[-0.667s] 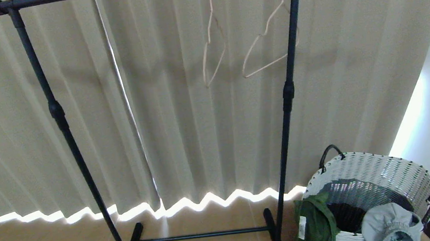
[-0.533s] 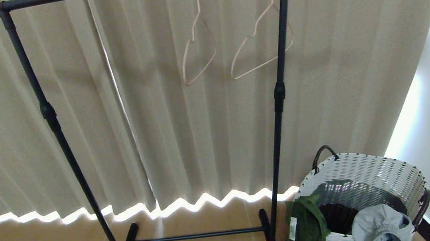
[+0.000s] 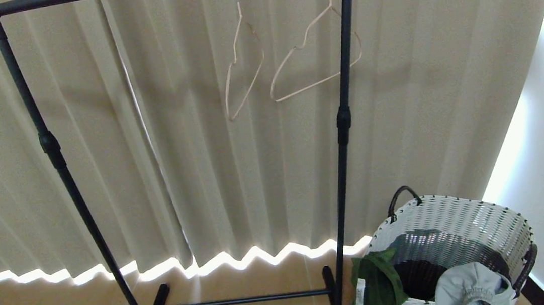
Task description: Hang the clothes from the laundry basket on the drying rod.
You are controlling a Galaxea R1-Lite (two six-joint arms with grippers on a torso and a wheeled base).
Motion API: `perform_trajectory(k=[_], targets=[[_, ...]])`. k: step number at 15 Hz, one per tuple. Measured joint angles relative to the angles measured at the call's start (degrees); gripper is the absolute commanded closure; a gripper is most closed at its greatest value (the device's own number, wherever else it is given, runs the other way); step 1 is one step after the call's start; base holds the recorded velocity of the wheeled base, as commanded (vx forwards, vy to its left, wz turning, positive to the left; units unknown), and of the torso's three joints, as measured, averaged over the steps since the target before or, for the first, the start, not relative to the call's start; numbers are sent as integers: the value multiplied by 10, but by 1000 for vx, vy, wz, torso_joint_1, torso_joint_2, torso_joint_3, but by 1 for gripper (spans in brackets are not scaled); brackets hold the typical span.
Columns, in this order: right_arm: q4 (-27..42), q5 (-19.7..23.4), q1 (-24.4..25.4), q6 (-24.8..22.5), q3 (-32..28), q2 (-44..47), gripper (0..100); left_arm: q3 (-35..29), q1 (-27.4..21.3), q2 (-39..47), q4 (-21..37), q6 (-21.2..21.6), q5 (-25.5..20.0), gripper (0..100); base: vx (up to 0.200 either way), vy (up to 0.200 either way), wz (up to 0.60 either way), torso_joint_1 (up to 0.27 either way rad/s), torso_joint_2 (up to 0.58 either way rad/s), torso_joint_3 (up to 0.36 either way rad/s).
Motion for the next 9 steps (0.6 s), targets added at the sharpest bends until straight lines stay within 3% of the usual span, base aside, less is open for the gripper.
perform_trajectory(k=[3,9], targets=[[0,-1,0,-1,0,0,0,0,0,0,0,1,0,0,200,0,0,-1,1,4],[1,-3,0,-8,1,0,0,0,0,0,0,2,0,0,0,0,0,0,0,0]])
